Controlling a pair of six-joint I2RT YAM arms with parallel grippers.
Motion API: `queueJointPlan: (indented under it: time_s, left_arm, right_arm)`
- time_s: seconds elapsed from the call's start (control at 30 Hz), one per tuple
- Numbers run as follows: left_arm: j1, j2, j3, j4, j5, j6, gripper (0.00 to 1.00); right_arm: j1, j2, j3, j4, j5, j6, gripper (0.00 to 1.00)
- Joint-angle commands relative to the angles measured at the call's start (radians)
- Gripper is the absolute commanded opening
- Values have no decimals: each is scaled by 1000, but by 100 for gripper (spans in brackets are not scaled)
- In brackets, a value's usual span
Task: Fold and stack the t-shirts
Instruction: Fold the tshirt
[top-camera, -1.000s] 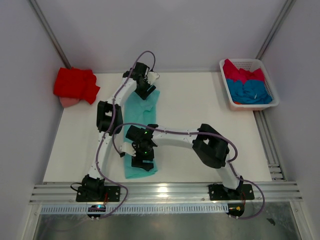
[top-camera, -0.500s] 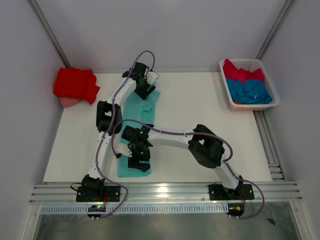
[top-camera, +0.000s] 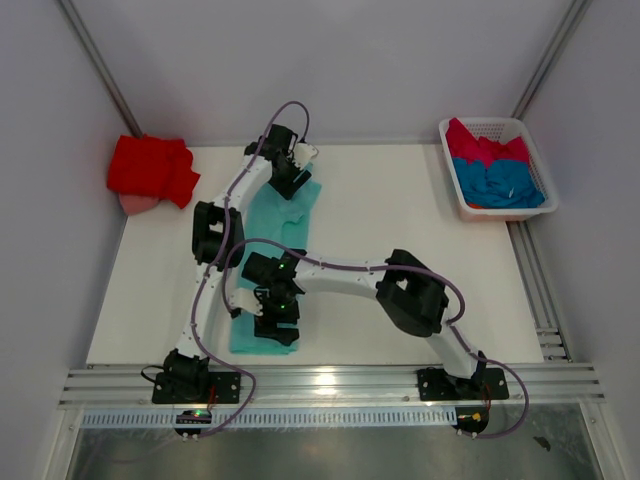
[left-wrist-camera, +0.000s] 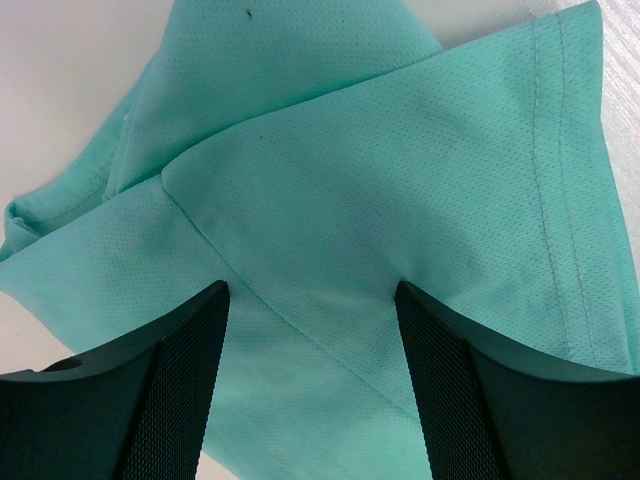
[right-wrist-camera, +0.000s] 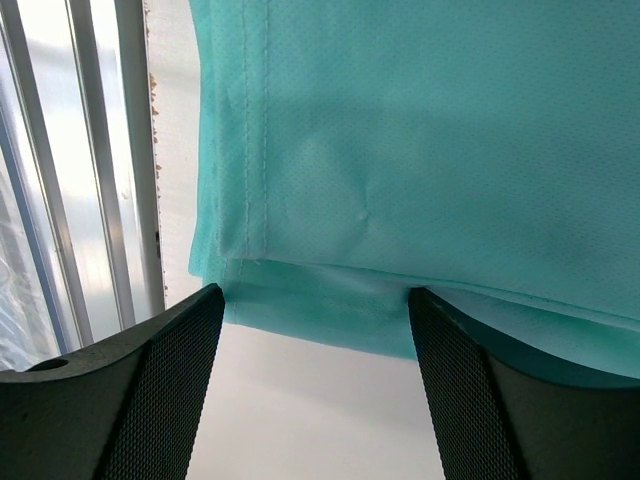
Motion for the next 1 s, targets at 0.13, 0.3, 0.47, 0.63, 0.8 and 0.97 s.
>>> queueJointPlan:
  time_s: [0.13, 0.3, 0.47, 0.63, 0.8, 0.97]
  left_arm:
    - [-13, 26, -44, -89, 15, -7, 70]
    - [-13, 23, -43, -86, 23, -12, 70]
    - [-13, 14, -41, -83, 26, -16, 70]
    - [-13, -23, -47, -55, 38, -36, 71]
    - [-13, -93, -43, -35, 17, -50, 72]
    - [-10, -231, -59, -12, -19, -85, 79]
  right_arm:
    - [45, -4, 80, 3, 45, 32, 78]
    - [46, -39, 111, -17, 111, 58, 79]
    - [45, -75, 114, -38, 145, 71, 79]
    - [43, -147, 63, 11, 255, 72, 79]
    - [20, -239, -32, 75, 351, 91, 79]
    - [-24, -328, -137, 179, 489, 126, 80]
